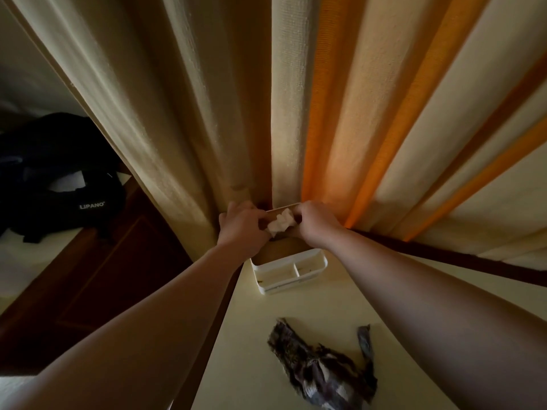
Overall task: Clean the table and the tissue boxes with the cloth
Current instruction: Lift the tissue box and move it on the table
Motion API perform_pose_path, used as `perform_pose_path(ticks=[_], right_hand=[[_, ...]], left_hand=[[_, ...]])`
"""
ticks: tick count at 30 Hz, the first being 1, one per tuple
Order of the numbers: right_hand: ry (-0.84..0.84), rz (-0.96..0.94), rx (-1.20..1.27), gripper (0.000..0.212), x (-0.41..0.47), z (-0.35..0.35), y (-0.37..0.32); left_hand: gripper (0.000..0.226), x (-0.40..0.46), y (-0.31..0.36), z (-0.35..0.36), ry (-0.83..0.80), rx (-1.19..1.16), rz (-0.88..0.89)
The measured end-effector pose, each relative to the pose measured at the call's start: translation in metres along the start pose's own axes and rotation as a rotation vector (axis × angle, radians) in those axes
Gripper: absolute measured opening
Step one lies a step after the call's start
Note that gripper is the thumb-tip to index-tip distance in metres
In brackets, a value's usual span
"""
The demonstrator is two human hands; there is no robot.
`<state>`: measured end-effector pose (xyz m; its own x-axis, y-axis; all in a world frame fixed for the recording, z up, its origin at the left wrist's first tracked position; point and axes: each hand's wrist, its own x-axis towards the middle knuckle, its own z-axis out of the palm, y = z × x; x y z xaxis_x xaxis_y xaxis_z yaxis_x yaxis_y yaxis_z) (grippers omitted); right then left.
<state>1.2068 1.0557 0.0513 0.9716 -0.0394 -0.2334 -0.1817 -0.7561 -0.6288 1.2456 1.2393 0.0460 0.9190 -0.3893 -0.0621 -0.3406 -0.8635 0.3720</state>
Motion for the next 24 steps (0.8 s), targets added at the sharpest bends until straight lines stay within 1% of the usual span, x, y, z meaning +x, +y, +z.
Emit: perform_pose_path(ticks=[2,5,8,10,12,14,17,18,20,21,23,24], right_hand=[[-0.007,-0.018,0.048,0.029,0.0,-0.002,0.002],[0.04,-0.087,0.1,0.013,-0.004,-0.007,0.006],[0.039,-0.095,0.079,0.005,-0.004,-0.01,0.009],[0.019,-0.054,0.03,0.011,-0.004,-0.011,0.009],[0.014,-0.005,-0.005,0.011,0.001,-0.008,0.013],[0.011,0.001,0.037,0.019,0.003,-0.007,0.014],[0.015,-0.049,0.134,0.034,0.0,-0.008,0.011],[0.026,-0.062,0.14,0.031,-0.001,-0.009,0.01],[0.057,-0.049,0.109,0.013,0.001,-0.009,0.011],[0.072,-0.031,0.088,0.011,0.002,-0.008,0.012],[0.098,0.007,0.065,0.018,0.005,-0.007,0.012],[0.108,0.017,0.066,0.017,0.006,-0.006,0.012]], left_hand=[[0.032,0.0,0.0,0.002,-0.003,0.024,-0.02],[0.036,0.003,0.001,-0.003,-0.062,-0.041,-0.014],[0.035,0.005,0.0,-0.009,-0.124,-0.078,0.043],[0.038,0.003,-0.004,-0.01,-0.137,-0.115,0.074],[0.033,0.0,-0.004,-0.008,-0.128,-0.127,0.097],[0.025,0.0,-0.002,-0.007,-0.101,-0.137,0.093],[0.015,0.005,-0.001,-0.008,-0.073,-0.142,0.03],[0.016,0.007,-0.001,-0.008,-0.085,-0.122,0.013],[0.024,0.009,-0.003,-0.008,-0.092,-0.092,-0.006],[0.026,0.009,-0.004,-0.008,-0.083,-0.083,-0.019],[0.025,0.008,-0.005,-0.008,-0.071,-0.077,-0.045],[0.024,0.007,-0.005,-0.007,-0.054,-0.085,-0.053]])
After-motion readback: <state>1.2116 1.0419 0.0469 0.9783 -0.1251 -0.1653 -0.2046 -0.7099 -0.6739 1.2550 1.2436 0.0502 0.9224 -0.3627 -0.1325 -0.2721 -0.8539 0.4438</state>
